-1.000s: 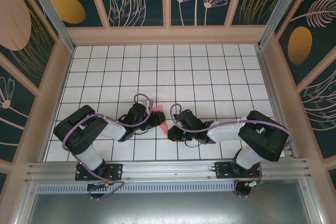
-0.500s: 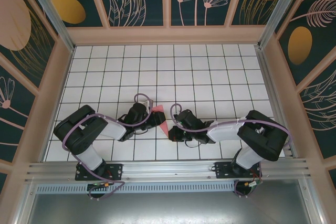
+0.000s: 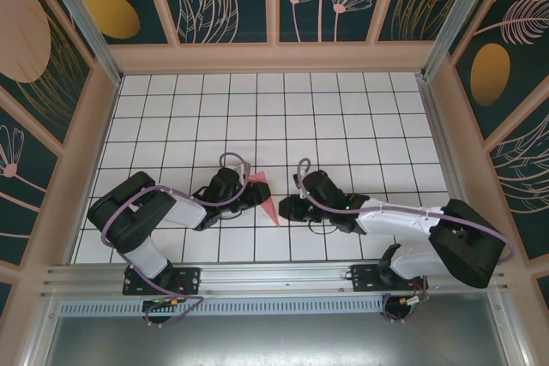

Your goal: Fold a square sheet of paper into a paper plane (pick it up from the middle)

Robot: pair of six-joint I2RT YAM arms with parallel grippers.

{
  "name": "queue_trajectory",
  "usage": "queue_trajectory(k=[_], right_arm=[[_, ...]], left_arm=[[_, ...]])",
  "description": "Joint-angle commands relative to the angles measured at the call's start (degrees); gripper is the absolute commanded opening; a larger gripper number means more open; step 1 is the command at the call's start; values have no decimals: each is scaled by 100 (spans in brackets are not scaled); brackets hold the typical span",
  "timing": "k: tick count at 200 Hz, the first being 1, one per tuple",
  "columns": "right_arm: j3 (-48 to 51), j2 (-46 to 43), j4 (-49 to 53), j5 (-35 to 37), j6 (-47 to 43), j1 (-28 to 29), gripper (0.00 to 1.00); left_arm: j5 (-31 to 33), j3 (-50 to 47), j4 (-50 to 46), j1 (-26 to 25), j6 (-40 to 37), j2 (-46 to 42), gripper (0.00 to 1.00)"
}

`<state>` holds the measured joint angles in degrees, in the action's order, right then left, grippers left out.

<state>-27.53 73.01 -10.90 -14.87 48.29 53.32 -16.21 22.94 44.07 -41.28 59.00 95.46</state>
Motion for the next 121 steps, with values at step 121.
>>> queue_trajectory(k=[121], right_arm=[[-330,2079,-1665,-1375,446,-436,6]], left_arm=[[249,-132,-930,6,-79,174,35]])
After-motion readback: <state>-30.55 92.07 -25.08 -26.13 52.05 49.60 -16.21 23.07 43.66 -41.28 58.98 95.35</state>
